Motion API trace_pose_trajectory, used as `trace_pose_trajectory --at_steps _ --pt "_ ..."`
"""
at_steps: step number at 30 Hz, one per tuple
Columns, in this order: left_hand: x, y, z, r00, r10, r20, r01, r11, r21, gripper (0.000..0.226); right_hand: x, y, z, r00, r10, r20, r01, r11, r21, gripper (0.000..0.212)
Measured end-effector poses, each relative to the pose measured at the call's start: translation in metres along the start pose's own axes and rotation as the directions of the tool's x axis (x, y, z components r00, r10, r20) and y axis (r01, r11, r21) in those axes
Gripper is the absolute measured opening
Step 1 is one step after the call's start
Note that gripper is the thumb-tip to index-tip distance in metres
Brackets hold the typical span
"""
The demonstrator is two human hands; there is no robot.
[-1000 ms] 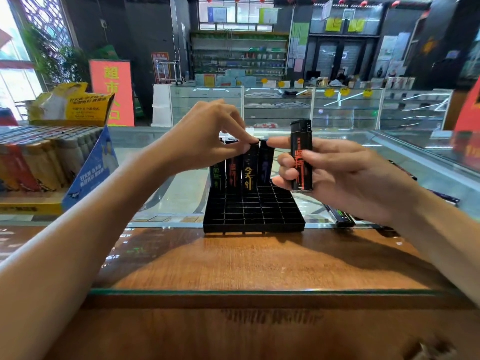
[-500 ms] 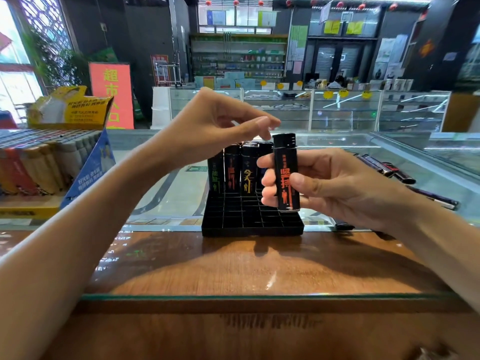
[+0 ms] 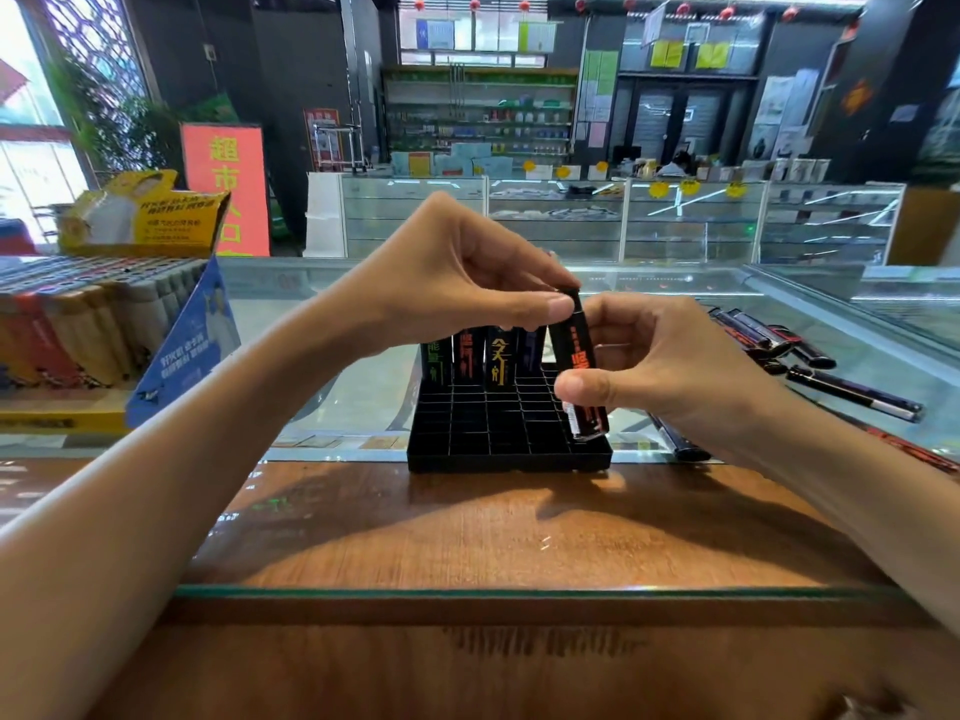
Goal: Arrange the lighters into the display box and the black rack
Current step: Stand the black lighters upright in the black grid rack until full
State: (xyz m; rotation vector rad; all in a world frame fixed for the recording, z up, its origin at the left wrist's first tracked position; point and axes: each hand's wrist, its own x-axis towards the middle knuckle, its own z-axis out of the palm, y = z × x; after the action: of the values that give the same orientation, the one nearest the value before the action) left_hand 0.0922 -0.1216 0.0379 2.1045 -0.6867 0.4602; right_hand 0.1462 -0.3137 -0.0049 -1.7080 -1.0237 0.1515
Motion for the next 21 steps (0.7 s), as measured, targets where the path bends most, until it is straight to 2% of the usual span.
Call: trace_pose_trajectory --at_steps 3,7,12,18,21 --pt "0.000 -0.002 0.000 1.000 -0.008 -0.007 0.008 1.000 -0.015 0.033 0.000 0.001 0.000 1.000 -0.023 -0.015 0.023 1.000 -0.001 0.049" --pt "0.000 -0.004 -0.005 0.999 -0.032 -0.040 0.030 0.998 -0.054 0.026 0.001 0.002 -0.003 0.999 -0.032 -0.005 0.033 0.995 0.093 0.031" --pt "0.000 -0.005 -0.009 0.995 -0.079 -0.067 0.075 0.995 -0.063 0.016 0.003 0.004 -0.005 1.000 -0.021 0.008 0.019 0.992 0.128 0.027" --pt "-0.001 -0.006 -0.019 0.990 -0.116 -0.076 0.114 0.993 -0.035 0.018 0.003 0.005 -0.023 0.994 -0.001 -0.110 0.017 0.989 0.146 0.022" --pt "-0.001 -0.007 -0.020 0.991 -0.118 -0.067 0.114 0.992 -0.061 0.026 0.002 0.005 -0.015 1.000 -0.005 -0.003 0.005 0.996 0.085 0.029"
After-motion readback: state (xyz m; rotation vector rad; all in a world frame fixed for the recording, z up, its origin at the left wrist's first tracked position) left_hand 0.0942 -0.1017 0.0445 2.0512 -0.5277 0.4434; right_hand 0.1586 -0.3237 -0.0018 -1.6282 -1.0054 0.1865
